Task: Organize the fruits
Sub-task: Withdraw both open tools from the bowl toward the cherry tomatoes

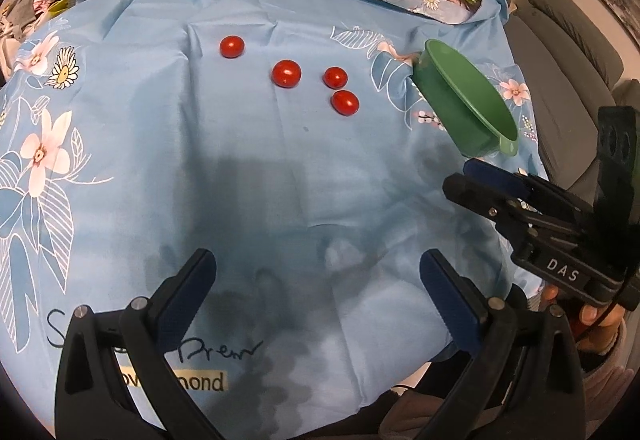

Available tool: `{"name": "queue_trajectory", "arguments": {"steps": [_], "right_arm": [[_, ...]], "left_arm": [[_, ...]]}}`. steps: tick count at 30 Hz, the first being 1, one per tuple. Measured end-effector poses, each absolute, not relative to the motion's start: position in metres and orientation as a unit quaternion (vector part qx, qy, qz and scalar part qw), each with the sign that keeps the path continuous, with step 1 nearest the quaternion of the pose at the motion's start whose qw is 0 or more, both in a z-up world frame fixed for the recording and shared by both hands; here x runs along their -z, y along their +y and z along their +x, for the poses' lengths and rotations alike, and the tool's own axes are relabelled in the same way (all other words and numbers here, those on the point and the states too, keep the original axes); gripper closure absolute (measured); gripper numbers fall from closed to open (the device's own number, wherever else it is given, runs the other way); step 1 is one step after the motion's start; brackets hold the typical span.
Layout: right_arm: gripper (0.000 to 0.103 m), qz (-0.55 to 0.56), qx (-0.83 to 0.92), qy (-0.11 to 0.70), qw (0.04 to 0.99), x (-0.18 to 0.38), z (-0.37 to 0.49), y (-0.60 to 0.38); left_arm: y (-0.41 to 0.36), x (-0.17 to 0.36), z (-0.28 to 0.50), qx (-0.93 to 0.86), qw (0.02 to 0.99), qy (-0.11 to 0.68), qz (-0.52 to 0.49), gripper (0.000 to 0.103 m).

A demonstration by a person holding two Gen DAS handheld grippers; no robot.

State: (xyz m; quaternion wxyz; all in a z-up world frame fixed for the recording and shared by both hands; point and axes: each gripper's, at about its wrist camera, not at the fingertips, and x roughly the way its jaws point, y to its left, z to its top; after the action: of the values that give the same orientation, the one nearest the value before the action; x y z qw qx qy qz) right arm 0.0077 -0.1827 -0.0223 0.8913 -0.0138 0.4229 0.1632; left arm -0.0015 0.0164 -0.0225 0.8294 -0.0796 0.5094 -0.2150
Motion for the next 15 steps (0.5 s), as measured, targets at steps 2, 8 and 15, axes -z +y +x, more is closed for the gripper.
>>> {"name": "queue_trajectory", "arguments": {"steps": [2,8,15], "right_arm": [[0.057,-0.014,-0.164,0.425,0.890,0.023,0.010,-0.181],[0.057,-0.011,-0.161,0.429,0.889,0.026,0.021,-0.183],[0.057,0.002,-0.153,0.442,0.884,0.035,0.036,-0.196]], "left_arm": [[0.017,0.022,0.000,0.221,0.830,0.506,-0.079,0.001],[0.015,0.017,0.004,0.230,0.837,0.491,-0.069,0.001],[0.015,0.018,0.018,0.226,0.842,0.486,-0.061,0.001]]}}
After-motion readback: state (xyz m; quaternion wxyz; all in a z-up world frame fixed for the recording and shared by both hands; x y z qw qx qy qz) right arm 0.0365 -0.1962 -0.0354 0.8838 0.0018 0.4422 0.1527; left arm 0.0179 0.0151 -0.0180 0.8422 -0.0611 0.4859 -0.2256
